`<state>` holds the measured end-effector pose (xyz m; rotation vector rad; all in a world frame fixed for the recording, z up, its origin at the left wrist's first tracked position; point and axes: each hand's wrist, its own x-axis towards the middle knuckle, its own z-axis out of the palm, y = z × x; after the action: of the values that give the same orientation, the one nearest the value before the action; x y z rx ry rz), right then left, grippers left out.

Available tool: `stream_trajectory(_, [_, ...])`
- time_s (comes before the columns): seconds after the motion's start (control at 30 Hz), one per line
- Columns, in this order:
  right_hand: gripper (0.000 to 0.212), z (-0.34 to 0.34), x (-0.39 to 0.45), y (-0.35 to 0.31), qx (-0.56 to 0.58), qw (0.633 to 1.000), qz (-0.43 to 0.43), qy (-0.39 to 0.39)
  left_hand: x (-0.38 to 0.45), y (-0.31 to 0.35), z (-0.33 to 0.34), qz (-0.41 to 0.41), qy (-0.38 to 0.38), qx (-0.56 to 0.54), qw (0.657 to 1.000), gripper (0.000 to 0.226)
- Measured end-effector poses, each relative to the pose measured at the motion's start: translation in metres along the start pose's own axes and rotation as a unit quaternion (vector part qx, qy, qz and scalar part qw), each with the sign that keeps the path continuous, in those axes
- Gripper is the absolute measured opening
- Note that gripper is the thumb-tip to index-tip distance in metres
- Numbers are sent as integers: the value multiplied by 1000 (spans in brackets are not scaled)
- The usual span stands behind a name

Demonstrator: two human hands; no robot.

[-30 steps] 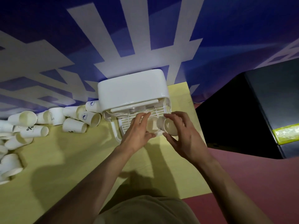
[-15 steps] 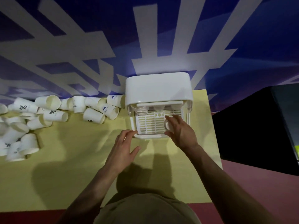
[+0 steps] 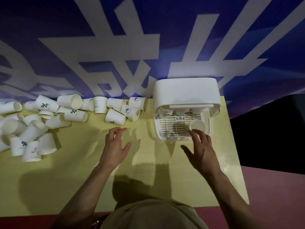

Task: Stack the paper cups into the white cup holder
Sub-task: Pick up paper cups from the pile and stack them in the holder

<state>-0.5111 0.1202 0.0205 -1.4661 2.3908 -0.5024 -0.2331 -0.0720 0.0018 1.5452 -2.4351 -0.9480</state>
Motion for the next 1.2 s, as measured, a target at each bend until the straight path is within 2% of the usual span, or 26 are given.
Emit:
stream_trajectory(0.17, [62,29,-12,-69,25,999,-26,-30,47,-53,-37,-42,23,18,999,72])
stream_trajectory(0.37, [58,63,17,-129,14,996,-56,-72,102,-85,-53,36,-59,109,992,83])
stream_trajectory(0.53, [61,84,70,-161,-12,995,-56,-86,135,-92,-49,112,-108,162,974,82])
stream_trajectory(0.73, [73,116,143,-178,-32,993,-33,-107,148,-112,-35,103,-137,214,962,71])
stream_trajectory(0.83, [77,132,167,-182,-66,990,-10,-120,143,-131,-32,97,-140,194,966,73])
stream_trajectory(1.03, [82,164,183,-172,-60,987,8,-149,116,-144,-39,89,-125,98,983,81])
stream_trajectory(1.2, [70,176,171,-159,-26,986,1,-162,93,-136,-58,101,-110,62,987,71])
